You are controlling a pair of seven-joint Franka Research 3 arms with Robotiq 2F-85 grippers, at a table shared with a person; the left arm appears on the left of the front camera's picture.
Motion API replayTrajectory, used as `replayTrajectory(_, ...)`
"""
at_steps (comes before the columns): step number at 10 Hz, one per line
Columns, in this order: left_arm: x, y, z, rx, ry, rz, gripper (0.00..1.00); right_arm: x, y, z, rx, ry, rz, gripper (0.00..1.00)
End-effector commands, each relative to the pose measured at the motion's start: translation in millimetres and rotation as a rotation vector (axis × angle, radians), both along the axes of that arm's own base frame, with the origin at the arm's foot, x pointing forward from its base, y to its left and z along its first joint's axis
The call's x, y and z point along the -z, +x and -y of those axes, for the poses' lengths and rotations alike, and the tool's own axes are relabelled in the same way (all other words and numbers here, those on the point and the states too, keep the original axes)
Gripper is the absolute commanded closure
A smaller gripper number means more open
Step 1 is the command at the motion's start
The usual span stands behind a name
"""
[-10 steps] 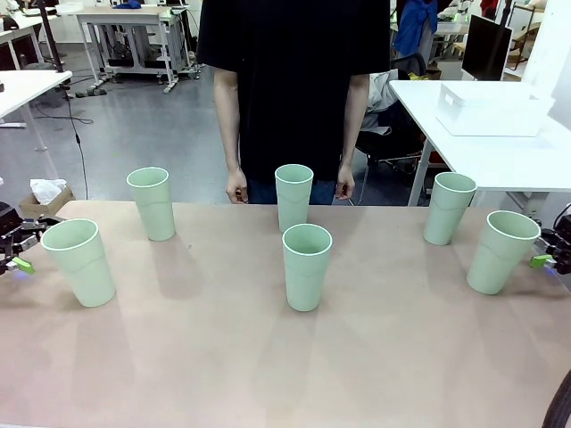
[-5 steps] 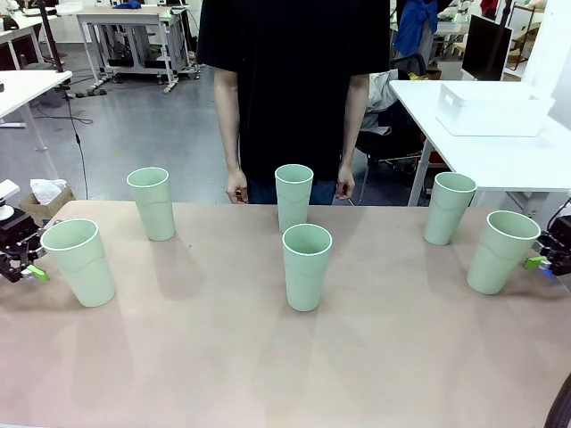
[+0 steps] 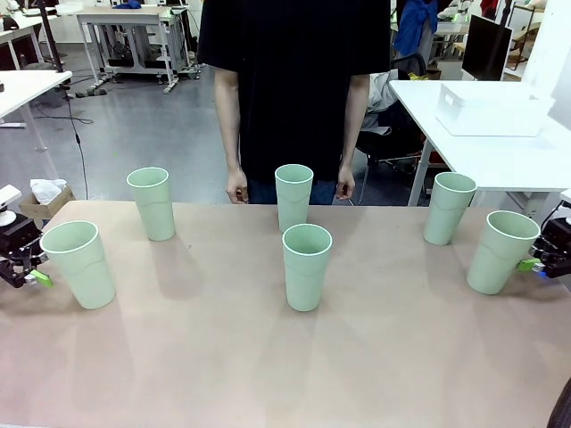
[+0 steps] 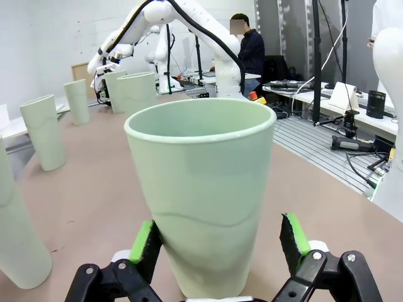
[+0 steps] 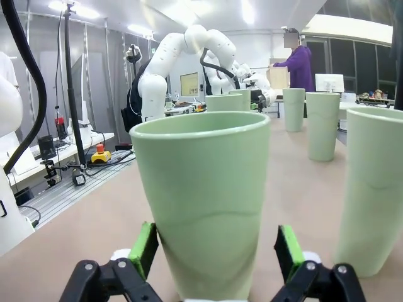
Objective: Stack the cups and store them in the basket.
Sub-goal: Pick up two Reusable plastic cups , one in each hand.
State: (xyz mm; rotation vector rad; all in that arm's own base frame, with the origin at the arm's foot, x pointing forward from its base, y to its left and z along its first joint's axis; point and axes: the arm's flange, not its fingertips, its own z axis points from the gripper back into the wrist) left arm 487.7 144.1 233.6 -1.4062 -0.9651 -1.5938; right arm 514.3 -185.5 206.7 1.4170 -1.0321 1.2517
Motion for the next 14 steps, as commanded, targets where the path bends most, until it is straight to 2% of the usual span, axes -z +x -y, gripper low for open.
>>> replayTrajectory(1, 1.2, -16.5, 6.1, -0.006, -0.012, 0.043, 0.0, -8.7, -3.6, -10.8, 0.033, -0.016, -0.025, 0.0)
replayTrajectory(3, 4.1, -13.9, 11.6, -0.036, -0.017, 0.071, 0.0, -7.0, -3.2, -11.8, 0.044, -0.009, -0.025, 0.0)
replayTrajectory(14, 5.6, -21.5, 38.3, -0.076, -0.072, 0.074, 0.0, 3.8, -10.0, -36.1, 0.062, -0.003, -0.061, 0.0)
